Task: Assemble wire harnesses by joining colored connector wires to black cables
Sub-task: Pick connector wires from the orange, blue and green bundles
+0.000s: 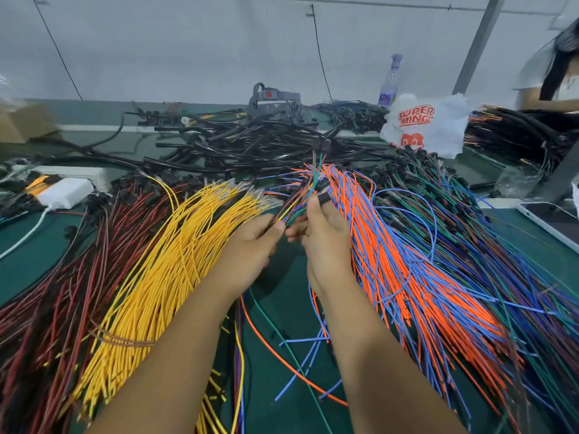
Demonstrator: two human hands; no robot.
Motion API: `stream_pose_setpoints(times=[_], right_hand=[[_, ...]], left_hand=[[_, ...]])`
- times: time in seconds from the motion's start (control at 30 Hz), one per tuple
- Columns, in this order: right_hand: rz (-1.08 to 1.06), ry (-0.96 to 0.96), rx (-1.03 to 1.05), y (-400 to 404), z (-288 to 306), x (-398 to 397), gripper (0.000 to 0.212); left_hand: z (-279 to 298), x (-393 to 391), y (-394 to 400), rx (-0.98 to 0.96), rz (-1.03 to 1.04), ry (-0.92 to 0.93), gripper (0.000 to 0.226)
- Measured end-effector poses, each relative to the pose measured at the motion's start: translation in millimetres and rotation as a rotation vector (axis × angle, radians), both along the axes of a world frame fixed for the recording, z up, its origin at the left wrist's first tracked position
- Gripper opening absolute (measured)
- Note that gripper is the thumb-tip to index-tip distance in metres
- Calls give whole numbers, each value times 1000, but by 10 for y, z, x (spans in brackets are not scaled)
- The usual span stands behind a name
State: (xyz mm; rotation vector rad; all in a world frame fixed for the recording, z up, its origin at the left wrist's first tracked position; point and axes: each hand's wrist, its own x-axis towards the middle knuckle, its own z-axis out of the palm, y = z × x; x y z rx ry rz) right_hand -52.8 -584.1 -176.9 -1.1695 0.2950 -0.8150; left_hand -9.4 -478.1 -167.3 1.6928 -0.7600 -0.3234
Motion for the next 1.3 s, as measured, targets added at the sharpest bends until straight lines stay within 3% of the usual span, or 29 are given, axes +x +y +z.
stream_pose_setpoints(times=[0.2,0.33,0.57,0.63,0.77,0.93,1.07,1.17,1.27,1.3], right_hand=[[119,-17,119,-25,42,-2,25],[176,139,-72,-42,-8,6,39],[95,220,-227,-70,-50,25,34],[51,237,-235,-60,-31,32,35],[-29,176,-117,-84,16,6,26],[-143,4,141,-286,104,-96,34],[-229,-129,359,-455,135,-177,44],[-280,-183,445,-470,150,-185,41],[-265,-277,576,-489,178,-209,34],[-214,-297,605,-478,189,-217,32]], left_hand=[[-50,38,26,-34,-30,-113,29],[-92,55,38,40,12,-332,29],[-80,31,34,124,32,-360,30],[-38,11,21,125,20,-237,34],[105,-16,80,38,-160,286,36],[303,42,316,86,-250,314,31],[423,188,684,241,-329,280,29],[513,347,911,506,-336,177,31],[601,485,1034,867,-157,-123,32],[599,511,1049,901,-92,-270,34]])
